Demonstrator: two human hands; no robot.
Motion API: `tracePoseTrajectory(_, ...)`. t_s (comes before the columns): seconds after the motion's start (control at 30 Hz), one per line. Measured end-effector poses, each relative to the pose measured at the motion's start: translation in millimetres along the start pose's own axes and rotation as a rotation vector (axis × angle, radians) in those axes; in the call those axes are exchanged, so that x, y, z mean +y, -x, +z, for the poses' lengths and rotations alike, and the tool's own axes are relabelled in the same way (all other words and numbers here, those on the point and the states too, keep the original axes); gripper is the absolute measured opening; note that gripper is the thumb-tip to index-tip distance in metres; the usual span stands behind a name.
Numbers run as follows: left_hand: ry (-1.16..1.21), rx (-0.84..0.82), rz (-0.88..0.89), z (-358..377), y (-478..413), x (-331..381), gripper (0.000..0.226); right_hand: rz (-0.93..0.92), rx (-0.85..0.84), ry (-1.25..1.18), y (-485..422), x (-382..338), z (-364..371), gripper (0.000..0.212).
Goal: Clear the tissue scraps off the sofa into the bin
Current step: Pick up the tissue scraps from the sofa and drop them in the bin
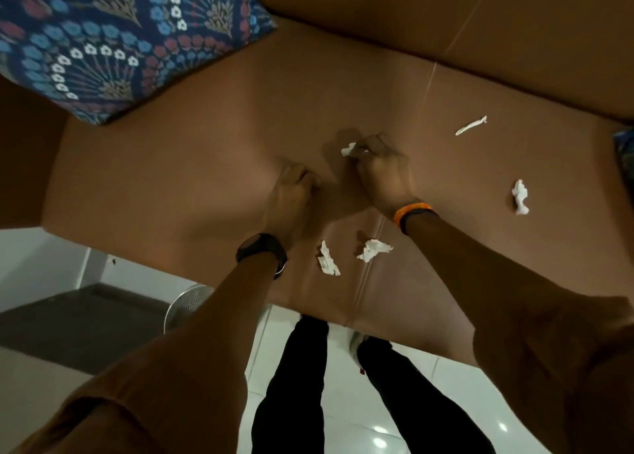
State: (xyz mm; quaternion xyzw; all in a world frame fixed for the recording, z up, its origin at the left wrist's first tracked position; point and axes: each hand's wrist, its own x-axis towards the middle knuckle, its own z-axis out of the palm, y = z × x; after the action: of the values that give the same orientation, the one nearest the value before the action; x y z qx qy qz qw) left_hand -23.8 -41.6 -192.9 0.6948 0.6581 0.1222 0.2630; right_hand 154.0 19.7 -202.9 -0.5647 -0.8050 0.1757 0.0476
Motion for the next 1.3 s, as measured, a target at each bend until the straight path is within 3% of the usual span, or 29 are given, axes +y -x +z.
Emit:
tracePoseTrajectory(0.23, 0.132, -0.022, 0.013, 20, 65, 35, 0.014, 0.024, 0.055, -0.147, 112, 9, -4, 0.015)
tracePoseTrajectory(0.3, 0.158, -0.014, 0.003, 30, 84, 41, 0.012, -0.028, 0.006, -0.099, 135, 10, 3, 0.022)
tracePoseTrajectory(0.4, 0.111, -0.080, 0.034, 46, 108, 42, 0.029, -0.087, -0.094, -0.034, 158, 12, 19, 0.035)
tracePoseTrajectory(0.47, 0.053, -0.121, 0.054, 53, 118, 40, 0.032, -0.081, -0.087, -0.026, 163, 11, 27, 0.025)
tracePoseTrajectory(0.63, 0.053, -0.060, 0.017, 62, 125, 31, 0.012, -0.074, 0.005, -0.090, 158, -13, 40, 0.007)
tracePoseTrajectory(0.9, 0.418, 0.266, -0.417, 31, 186, -32, 0.028, 0.043, 0.037, -0.279, 161, -129, 77, 0.016)
tracePoseTrajectory(1.03, 0.459, 0.437, -0.609, 10, 236, -92, 0.032, -0.054, -0.014, -0.373, 165, -210, 113, 0.012)
tracePoseTrajectory(1.2, 0.560, 0.457, -0.795, 27, 281, -178, 0.031, -0.159, -0.207, -0.275, 175, -272, 182, 0.008)
tracePoseTrajectory(1.3, 0.517, 0.310, -0.847, 48, 292, -214, 0.025, -0.170, -0.332, -0.203, 177, -284, 222, 0.020)
